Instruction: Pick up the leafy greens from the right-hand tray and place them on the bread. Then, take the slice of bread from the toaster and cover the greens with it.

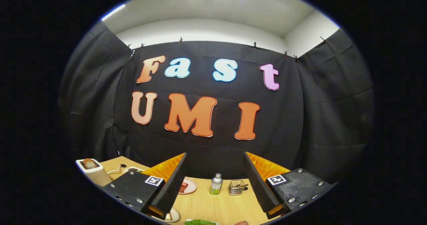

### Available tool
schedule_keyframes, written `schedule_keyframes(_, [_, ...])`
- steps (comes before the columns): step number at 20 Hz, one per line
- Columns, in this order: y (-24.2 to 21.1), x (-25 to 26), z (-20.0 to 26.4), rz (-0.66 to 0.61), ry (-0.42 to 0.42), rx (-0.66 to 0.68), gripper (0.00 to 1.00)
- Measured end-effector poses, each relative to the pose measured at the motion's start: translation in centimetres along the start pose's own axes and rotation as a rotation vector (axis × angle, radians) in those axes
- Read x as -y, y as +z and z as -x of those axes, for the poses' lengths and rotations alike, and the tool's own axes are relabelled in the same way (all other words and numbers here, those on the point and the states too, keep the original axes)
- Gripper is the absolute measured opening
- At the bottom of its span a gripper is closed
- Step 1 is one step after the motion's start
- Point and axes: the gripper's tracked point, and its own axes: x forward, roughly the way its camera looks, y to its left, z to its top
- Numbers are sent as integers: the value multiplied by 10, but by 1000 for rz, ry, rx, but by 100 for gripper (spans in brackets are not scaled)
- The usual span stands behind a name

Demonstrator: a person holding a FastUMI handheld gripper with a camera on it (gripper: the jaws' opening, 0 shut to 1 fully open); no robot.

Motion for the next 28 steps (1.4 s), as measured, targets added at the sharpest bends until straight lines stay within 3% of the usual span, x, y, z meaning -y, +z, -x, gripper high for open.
schedule_keyframes(13, [-63, 8, -1, 23, -6, -167, 97])
schedule_keyframes(19, [-134, -4, 4, 12, 48, -353, 97])
schedule_keyframes(28, [-265, -33, 39, 92, 207, -690, 95])
